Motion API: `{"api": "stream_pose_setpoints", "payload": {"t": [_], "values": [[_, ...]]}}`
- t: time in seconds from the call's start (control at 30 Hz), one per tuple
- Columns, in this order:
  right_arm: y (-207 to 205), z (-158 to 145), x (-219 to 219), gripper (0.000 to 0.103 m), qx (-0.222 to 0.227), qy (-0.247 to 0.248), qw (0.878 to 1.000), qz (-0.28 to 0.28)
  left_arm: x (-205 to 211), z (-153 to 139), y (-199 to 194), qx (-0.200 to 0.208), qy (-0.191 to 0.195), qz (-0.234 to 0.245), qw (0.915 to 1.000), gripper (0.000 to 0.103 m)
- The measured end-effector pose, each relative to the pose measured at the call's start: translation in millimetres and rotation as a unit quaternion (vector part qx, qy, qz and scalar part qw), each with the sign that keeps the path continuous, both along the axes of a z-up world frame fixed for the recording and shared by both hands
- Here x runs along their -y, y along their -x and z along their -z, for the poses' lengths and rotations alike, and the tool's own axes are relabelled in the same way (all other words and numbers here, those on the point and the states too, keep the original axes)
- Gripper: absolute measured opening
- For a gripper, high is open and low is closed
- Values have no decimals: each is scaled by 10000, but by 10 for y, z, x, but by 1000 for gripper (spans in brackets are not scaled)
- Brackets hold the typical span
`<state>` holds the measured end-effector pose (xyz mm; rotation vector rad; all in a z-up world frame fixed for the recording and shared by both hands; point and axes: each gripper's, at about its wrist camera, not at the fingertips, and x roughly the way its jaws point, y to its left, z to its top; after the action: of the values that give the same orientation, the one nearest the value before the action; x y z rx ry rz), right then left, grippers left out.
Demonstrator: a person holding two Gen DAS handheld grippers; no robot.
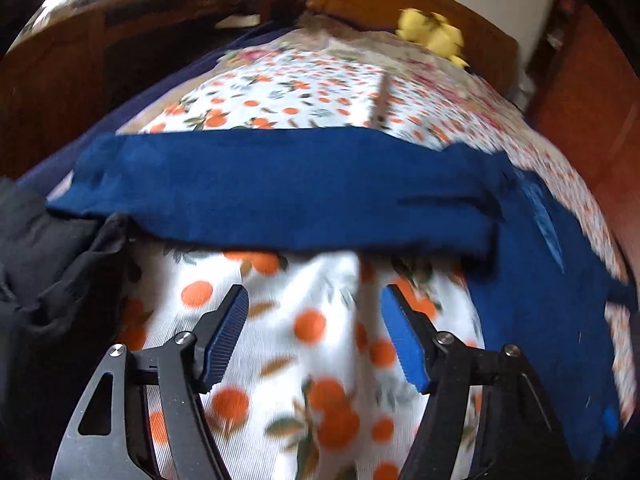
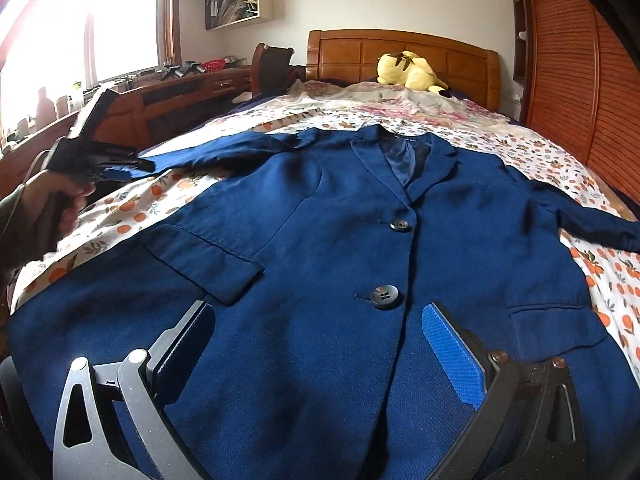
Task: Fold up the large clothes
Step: 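Close the left gripper on the sleeve and lift it, then fold the held sleeve across the jacket body and open the left gripper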
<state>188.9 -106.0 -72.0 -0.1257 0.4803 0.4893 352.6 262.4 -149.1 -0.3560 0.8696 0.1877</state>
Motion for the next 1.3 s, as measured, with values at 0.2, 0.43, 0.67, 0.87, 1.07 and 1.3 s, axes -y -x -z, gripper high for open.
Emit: {"api": "stream_pose_setpoints", "payload": {"t": [0.2, 0.43, 0.67, 0.87, 1.07, 1.3], "values": [[-22, -23, 17, 103, -17, -69, 10000, -31, -217, 55, -178, 76, 361, -726, 9967, 69], [-58, -17, 10, 103, -53, -94, 9999, -89, -284, 223, -307, -235, 626, -1063, 9921, 69], [-87, -10, -13, 103, 2, -72, 9999, -82, -435, 195, -633, -194, 920, -1048, 9900, 16], [-84, 0, -9, 103, 8, -97, 9999, -103, -13, -159, -772, -3, -38, -472, 9989, 3], [-94, 7, 5, 103, 15, -144, 9998, -119, 693, -847, -601, 448, -404, 412, 9973, 3], [-104, 20, 7, 103, 29, -191, 9998, -92, 1555, -1311, -274, 488, -423, 1355, 9887, 3]]}}
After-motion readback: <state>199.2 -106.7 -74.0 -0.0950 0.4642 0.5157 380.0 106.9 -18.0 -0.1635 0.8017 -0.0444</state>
